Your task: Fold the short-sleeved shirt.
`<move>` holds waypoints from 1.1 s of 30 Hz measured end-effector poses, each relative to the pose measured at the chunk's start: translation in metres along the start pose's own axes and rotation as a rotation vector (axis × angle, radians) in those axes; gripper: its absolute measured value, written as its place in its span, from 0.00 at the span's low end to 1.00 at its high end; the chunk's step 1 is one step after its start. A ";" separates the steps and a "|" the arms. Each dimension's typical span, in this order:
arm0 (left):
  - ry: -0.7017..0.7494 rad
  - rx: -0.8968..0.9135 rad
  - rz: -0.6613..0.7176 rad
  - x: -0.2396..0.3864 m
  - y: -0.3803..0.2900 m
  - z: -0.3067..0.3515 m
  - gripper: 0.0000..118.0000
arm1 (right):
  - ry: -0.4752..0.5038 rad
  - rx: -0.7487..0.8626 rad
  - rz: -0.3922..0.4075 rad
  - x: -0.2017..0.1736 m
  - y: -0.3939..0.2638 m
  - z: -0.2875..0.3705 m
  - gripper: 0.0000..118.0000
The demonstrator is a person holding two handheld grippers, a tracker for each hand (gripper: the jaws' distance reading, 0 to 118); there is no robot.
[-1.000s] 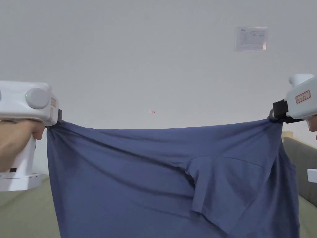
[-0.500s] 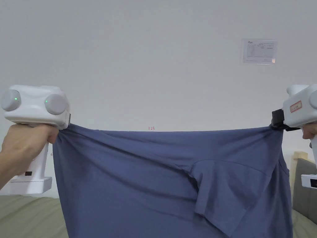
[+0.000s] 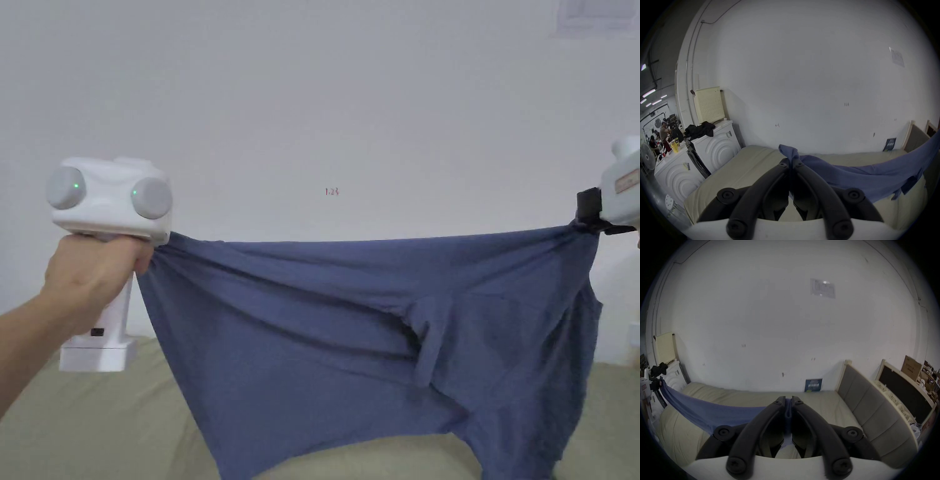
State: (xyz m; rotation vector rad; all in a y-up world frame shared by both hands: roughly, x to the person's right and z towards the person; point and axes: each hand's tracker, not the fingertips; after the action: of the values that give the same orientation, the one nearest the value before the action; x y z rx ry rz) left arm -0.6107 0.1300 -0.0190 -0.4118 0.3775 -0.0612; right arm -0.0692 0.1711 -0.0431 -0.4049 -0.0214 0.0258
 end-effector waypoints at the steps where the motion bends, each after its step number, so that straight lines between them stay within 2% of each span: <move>1: -0.020 -0.031 -0.018 0.002 -0.016 -0.008 0.00 | -0.009 -0.040 0.008 0.000 -0.017 -0.010 0.08; 5: -0.035 -0.138 -0.080 0.008 -0.087 -0.026 0.00 | 0.007 -0.168 0.024 0.002 -0.094 -0.030 0.08; 7: -0.059 -0.184 -0.105 0.009 -0.123 -0.029 0.00 | 0.022 -0.235 0.000 0.004 -0.135 -0.030 0.08; 14: -0.135 -0.308 -0.124 -0.006 -0.237 0.011 0.00 | 0.060 -0.383 -0.029 0.015 -0.263 0.011 0.08; 20: -0.160 -0.351 -0.089 -0.034 -0.295 0.068 0.00 | 0.075 -0.450 -0.058 0.029 -0.334 0.067 0.08; 21: -0.165 -0.361 -0.080 -0.022 -0.272 0.046 0.00 | 0.071 -0.446 -0.066 0.031 -0.343 0.076 0.08; 25: -0.168 -0.379 -0.067 -0.040 -0.294 0.067 0.00 | 0.090 -0.478 -0.089 0.038 -0.380 0.121 0.08; 26: -0.167 -0.390 -0.065 -0.070 -0.339 0.106 0.00 | 0.100 -0.474 -0.102 0.042 -0.390 0.133 0.08; 27: -0.168 -0.393 -0.062 -0.082 -0.354 0.121 0.00 | 0.101 -0.479 -0.110 0.044 -0.397 0.141 0.08; 33: -0.188 -0.411 -0.028 -0.116 -0.401 0.198 0.00 | 0.140 -0.486 -0.146 0.051 -0.439 0.223 0.08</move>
State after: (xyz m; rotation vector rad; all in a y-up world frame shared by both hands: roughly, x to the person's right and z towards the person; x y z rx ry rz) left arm -0.6375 -0.1468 0.3502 -0.8224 0.1965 0.0296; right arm -0.0148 -0.1434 0.3359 -0.8896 0.0826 -0.1542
